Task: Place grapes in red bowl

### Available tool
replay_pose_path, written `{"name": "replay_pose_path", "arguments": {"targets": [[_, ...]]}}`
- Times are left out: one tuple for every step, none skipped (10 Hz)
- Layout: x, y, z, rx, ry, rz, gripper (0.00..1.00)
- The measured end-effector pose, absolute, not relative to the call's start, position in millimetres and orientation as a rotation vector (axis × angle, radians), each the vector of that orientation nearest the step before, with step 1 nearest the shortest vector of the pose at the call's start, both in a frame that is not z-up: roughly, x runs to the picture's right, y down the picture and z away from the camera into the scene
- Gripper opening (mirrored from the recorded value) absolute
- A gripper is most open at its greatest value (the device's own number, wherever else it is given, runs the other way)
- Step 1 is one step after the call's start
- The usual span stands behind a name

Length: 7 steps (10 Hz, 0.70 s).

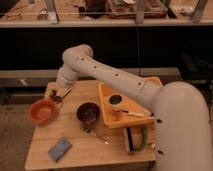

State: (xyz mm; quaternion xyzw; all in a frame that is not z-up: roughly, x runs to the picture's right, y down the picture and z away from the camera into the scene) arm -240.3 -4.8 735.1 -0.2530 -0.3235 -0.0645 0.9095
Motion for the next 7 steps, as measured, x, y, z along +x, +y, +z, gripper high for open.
{"name": "replay_pose_path", "arguments": {"targets": [[-252,-6,736,-0.518,-0.684,-0.130,0.00],[-270,-9,738,-0.511,-0.706,-0.125,0.00],[-289,-11,740,-0.506,-0.724,-0.119,0.00],[-306,-13,745,-0.504,-0.741,-0.108,0.00],[-320,-14,753,-0.507,-0.753,-0.095,0.00],[-331,-12,769,-0.518,-0.768,-0.081,0.00],[-336,-10,781,-0.530,-0.778,-0.071,0.03]]}}
